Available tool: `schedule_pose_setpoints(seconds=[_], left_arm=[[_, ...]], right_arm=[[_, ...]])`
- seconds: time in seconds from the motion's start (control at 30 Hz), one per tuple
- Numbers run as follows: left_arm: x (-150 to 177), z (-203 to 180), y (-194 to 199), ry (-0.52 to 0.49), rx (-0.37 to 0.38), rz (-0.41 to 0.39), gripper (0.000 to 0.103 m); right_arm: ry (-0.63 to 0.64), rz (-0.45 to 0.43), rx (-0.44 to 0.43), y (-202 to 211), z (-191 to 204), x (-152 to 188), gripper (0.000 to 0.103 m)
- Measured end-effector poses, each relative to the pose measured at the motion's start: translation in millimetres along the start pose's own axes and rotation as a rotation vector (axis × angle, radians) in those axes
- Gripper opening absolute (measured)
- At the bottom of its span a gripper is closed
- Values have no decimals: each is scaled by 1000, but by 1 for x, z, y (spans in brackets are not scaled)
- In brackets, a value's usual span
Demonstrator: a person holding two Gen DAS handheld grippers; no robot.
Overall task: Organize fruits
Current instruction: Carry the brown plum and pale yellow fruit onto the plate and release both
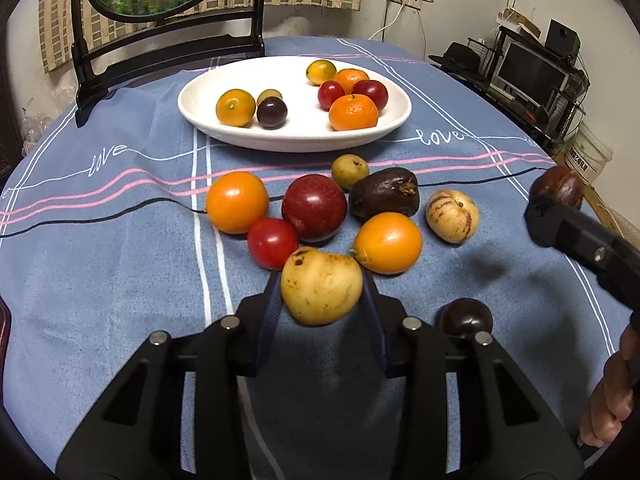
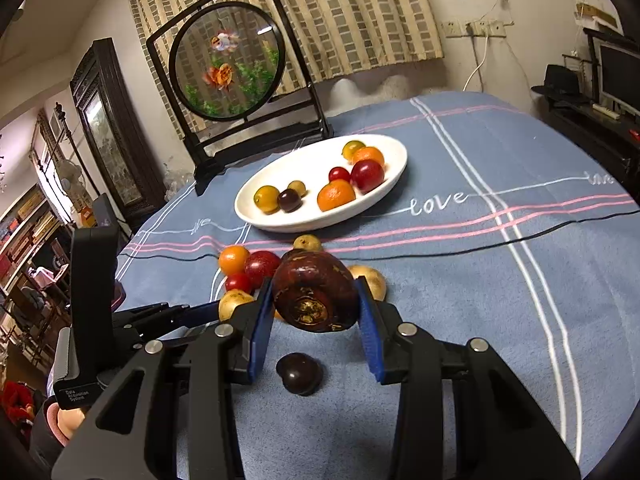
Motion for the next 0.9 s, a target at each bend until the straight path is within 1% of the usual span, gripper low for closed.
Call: schedule_pose_setpoints(seconds=[0.07, 0.13, 0.23, 0.27, 0.33, 0.37, 0.43, 0.47, 0.53, 0.7, 0.8, 0.9], left_arm=[[-1, 2, 5, 19, 19, -4, 39], [-7, 5, 13, 50, 53, -21, 39], [-25, 10, 20, 62, 90, -46, 39], [-38, 13, 19, 62, 98, -55, 39], [-61, 16, 16, 50, 79, -80, 39], [-78, 19, 11, 30, 43, -102, 39], [-101, 24, -1, 6, 6, -122, 39], [-116, 30, -13, 14, -7, -127, 39], [-132, 38, -34, 37, -20, -116, 39], [-154, 50, -78, 36, -55, -82, 39], [-158, 54, -91, 42, -54, -74, 39], [-158, 60, -98, 56, -57, -65, 39]], right_arm=[[-11, 34, -23, -5, -1, 2, 40], [-14, 70, -55, -9, -1, 0, 40], [12, 64, -70, -15, -1, -23, 40], [31, 54, -67, -18, 0, -31, 40], [71, 27, -61, -34, 2, -51, 40], [75, 27, -59, -44, 1, -58, 40], [63, 46, -62, -71, -2, -70, 40], [62, 53, -65, -84, -3, -75, 40], [104, 64, -51, -109, -2, -81, 40], [163, 118, -84, -153, 3, -84, 40], [190, 130, -73, -164, 3, -86, 40], [203, 159, -82, -175, 3, -84, 40]])
Point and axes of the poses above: each gripper's, at about its wrist camera, not at the fingertips, and y roughly against the way its jaws point, z to its left, x to its underside, the point moved 3 cm from there along -y, roughly the way its jaws point, and after that the axes turned 12 degrees about -z, right-handed, at the moved point
